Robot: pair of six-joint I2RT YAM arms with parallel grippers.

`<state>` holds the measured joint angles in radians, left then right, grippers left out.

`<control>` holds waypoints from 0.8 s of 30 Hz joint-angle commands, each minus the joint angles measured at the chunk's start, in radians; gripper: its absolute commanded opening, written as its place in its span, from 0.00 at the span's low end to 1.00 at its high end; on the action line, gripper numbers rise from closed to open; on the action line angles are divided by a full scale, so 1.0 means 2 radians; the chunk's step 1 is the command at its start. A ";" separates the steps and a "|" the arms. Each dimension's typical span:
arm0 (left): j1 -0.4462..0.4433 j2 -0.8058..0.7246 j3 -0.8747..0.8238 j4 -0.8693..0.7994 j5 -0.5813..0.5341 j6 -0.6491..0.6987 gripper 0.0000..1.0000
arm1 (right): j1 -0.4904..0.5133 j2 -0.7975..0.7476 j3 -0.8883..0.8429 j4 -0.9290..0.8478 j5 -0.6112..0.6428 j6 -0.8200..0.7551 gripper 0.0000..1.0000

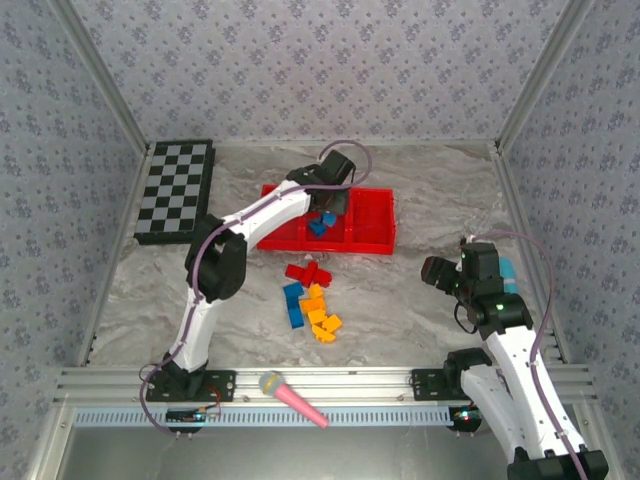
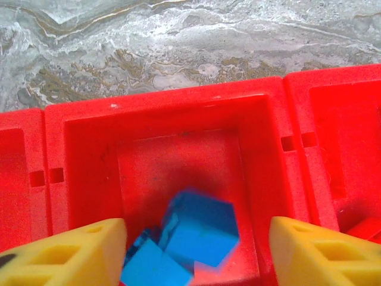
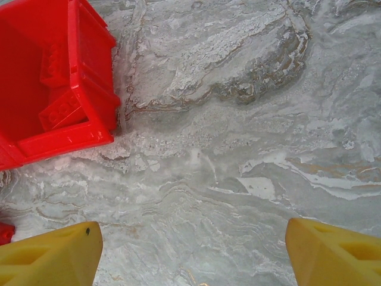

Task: Sort the legos into containers by color
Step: Place the lego in the container, then move the lego to the center of the table.

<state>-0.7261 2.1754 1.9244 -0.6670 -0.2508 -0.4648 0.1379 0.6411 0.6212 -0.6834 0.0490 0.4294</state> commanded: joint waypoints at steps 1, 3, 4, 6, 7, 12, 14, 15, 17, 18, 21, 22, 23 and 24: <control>0.002 -0.058 -0.026 0.025 0.008 0.015 0.71 | -0.003 -0.005 -0.001 0.003 0.004 -0.007 0.82; 0.002 -0.073 -0.040 0.030 0.016 0.017 0.80 | -0.003 -0.005 0.000 0.003 0.004 -0.007 0.82; 0.002 -0.080 -0.045 0.030 0.021 0.019 0.83 | -0.003 -0.005 0.000 0.003 0.004 -0.007 0.82; 0.000 -0.099 -0.056 0.027 0.022 0.022 0.88 | -0.003 -0.005 0.000 0.003 0.003 -0.007 0.82; -0.001 -0.112 -0.066 0.028 0.018 0.022 0.90 | -0.003 -0.005 0.000 0.002 0.003 -0.007 0.82; -0.003 -0.209 -0.180 0.070 0.006 -0.003 1.00 | -0.002 -0.007 0.001 0.002 0.001 -0.006 0.83; -0.005 -0.250 -0.237 0.090 0.008 -0.014 1.00 | -0.002 -0.008 0.000 0.003 0.000 -0.005 0.84; -0.007 -0.271 -0.264 0.097 0.011 -0.017 1.00 | -0.003 -0.008 -0.001 0.003 0.000 -0.005 0.85; -0.014 -0.302 -0.304 0.100 0.021 -0.014 1.00 | -0.002 -0.008 0.000 0.003 -0.002 -0.004 0.86; -0.020 -0.315 -0.321 0.094 0.023 -0.013 1.00 | -0.002 -0.008 0.000 0.002 -0.003 -0.004 0.86; -0.041 -0.335 -0.353 0.070 0.032 -0.011 1.00 | -0.003 -0.008 -0.001 0.003 -0.005 -0.003 0.87; -0.048 -0.338 -0.359 0.064 0.034 -0.014 1.00 | -0.003 -0.008 -0.002 0.004 -0.004 -0.002 0.88; -0.058 -0.340 -0.365 0.060 0.037 -0.017 0.99 | -0.002 -0.008 -0.002 0.004 -0.004 0.000 0.88; -0.069 -0.340 -0.371 0.058 0.040 -0.023 0.99 | -0.002 -0.008 -0.003 0.003 -0.004 0.001 0.88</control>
<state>-0.8219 1.5200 1.2072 -0.5259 -0.2024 -0.4858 0.1368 0.6411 0.6212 -0.6830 0.0448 0.4297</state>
